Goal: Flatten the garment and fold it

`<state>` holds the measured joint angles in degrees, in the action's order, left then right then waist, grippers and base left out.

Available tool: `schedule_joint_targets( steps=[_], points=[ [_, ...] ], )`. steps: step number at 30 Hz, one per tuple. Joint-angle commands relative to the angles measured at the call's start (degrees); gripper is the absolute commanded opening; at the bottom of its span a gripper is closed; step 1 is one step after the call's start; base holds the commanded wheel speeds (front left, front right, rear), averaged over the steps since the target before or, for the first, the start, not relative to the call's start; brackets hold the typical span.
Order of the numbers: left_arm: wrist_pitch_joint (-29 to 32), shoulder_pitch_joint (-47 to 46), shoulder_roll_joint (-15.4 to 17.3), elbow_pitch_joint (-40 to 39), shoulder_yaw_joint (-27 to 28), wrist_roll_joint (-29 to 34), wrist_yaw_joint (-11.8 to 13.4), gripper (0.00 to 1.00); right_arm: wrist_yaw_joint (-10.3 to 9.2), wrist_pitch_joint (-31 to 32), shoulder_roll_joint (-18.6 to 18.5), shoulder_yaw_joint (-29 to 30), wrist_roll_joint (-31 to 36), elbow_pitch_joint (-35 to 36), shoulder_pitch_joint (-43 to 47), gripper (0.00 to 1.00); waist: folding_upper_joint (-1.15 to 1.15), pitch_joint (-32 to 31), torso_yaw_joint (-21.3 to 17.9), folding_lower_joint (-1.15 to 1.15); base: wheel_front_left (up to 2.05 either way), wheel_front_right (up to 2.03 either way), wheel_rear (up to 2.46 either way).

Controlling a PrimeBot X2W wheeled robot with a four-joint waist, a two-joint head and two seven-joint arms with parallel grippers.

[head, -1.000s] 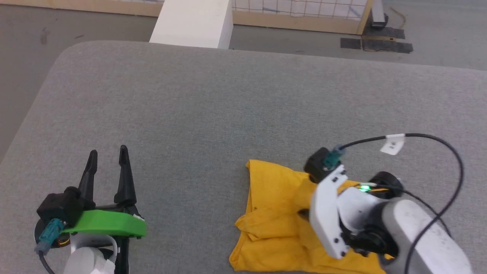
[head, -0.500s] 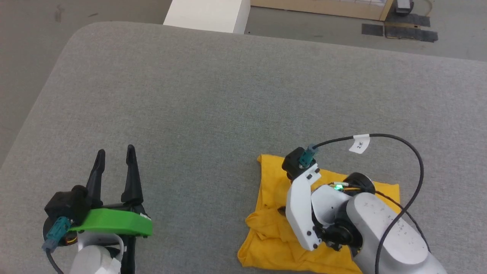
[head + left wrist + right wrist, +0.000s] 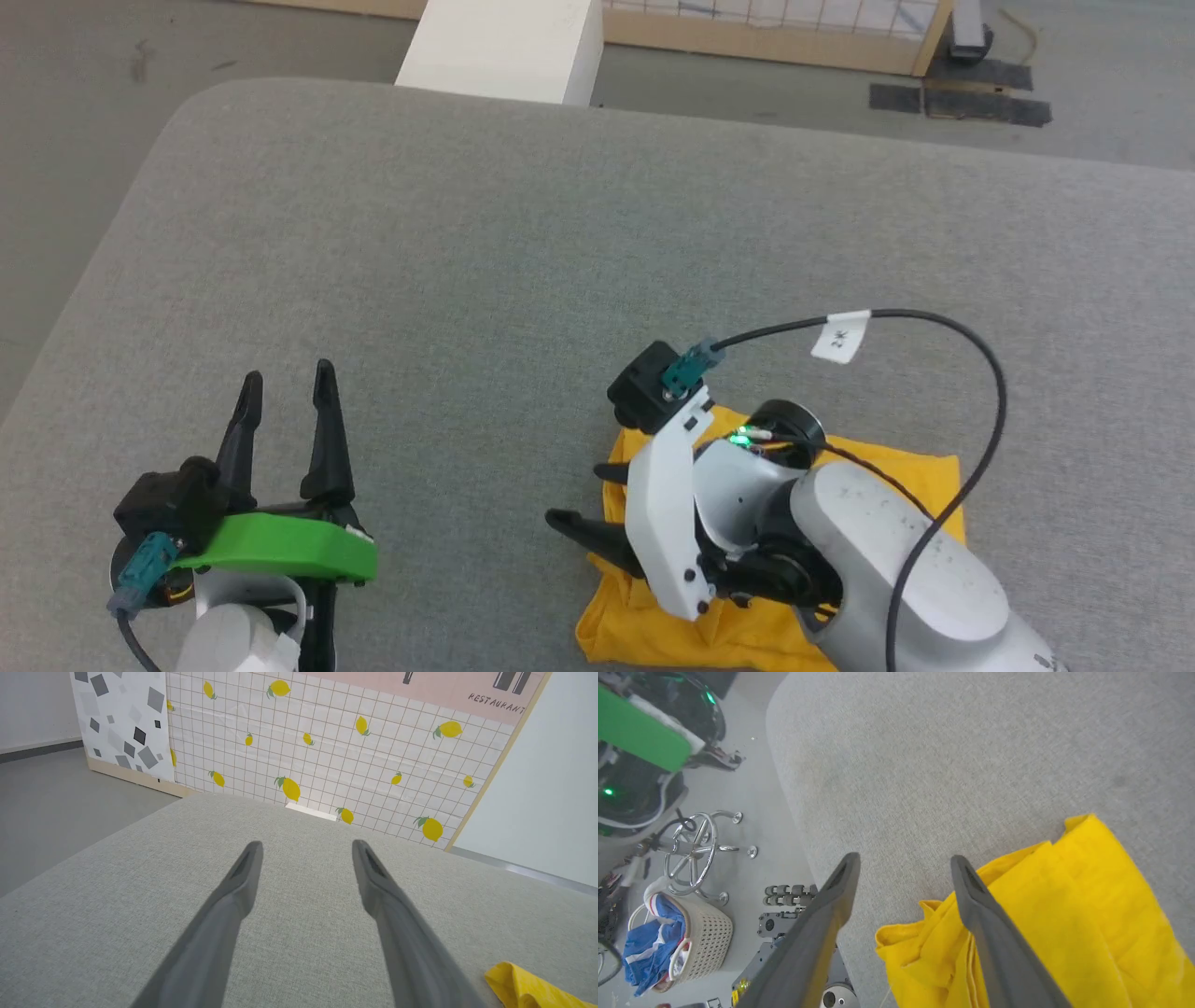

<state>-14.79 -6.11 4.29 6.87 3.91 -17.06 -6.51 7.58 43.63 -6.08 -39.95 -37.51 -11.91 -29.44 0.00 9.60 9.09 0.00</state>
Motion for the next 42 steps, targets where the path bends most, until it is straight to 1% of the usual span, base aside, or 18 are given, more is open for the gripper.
schedule_joint_targets(
  steps=[1,5,10,12,15,20,23,24,28,33,37,42],
  points=[
    [-0.21,0.33,-0.07,0.04,0.13,0.12,-0.22,1.0,-0.09,-1.0,-0.45,0.16,-0.72,1.28,-0.92,1.0,0.0,-1.64,-1.46,0.0,0.0,0.0,0.0],
    [-0.21,1.15,0.11,-0.11,0.38,0.4,-0.15,1.0,-0.09,-6.25,-2.75,3.1,0.36,5.51,-0.68,1.0,0.0,-3.4,-3.35,0.0,0.0,0.0,0.0],
    [-0.21,2.01,0.3,-1.1,0.93,1.24,0.4,1.0,-0.09,-15.65,-5.68,11.04,8.13,9.68,2.57,1.0,0.0,-4.88,-6.08,0.0,0.0,0.0,0.0],
    [-0.21,2.42,0.37,-1.49,1.05,1.81,0.68,1.0,-0.09,-18.12,-6.04,14.61,10.85,11.03,5.14,1.0,0.0,-5.24,-7.0,0.0,0.0,0.0,0.0],
    [-0.21,2.97,0.52,-2.1,0.99,2.94,1.16,1.0,-0.09,-19.15,-6.29,19.38,14.4,12.81,9.73,1.0,0.0,-5.32,-8.36,0.0,0.0,0.0,0.0],
    [-0.21,3.31,0.26,-2.43,0.42,3.93,1.72,1.0,-0.09,-17.12,-4.77,27.41,19.49,14.37,18.93,1.0,0.0,-4.65,-9.67,0.0,0.0,0.0,0.0],
    [-0.21,3.07,0.06,-2.16,-0.4,4.18,1.66,1.0,-0.09,-14.77,-4.09,30.31,23.26,14.19,23.24,1.0,0.0,-3.96,-9.73,0.0,0.0,0.0,0.0],
    [-0.21,2.93,0.0,-2.05,-0.58,4.18,1.63,1.0,-0.09,-13.71,-3.26,31.18,23.99,13.95,24.63,1.0,0.0,-3.75,-9.75,0.0,0.0,0.0,0.0],
    [-0.21,2.54,-0.22,-1.66,-1.13,4.11,1.57,1.0,-0.09,-10.29,-1.52,33.17,27.13,12.45,27.57,1.0,0.0,-2.84,-9.34,0.0,0.0,0.0,0.0],
    [-0.21,1.6,-0.36,-1.49,-1.33,3.79,1.43,1.0,-0.09,-6.98,0.15,34.51,29.91,9.56,27.94,1.0,0.0,-0.99,-7.92,0.0,0.0,0.0,0.0],
    [-0.21,0.85,-0.43,-1.44,-1.4,3.68,1.32,1.0,-0.09,-5.52,1.16,34.64,30.37,7.16,27.62,1.0,0.0,0.36,-6.85,0.0,0.0,0.0,0.0],
    [-0.21,0.73,-0.48,-0.94,-1.02,3.45,1.23,1.0,-0.09,-3.56,1.43,33.46,29.98,4.68,27.25,1.0,0.0,0.95,-6.48,0.0,0.0,0.0,0.0]
  ],
)
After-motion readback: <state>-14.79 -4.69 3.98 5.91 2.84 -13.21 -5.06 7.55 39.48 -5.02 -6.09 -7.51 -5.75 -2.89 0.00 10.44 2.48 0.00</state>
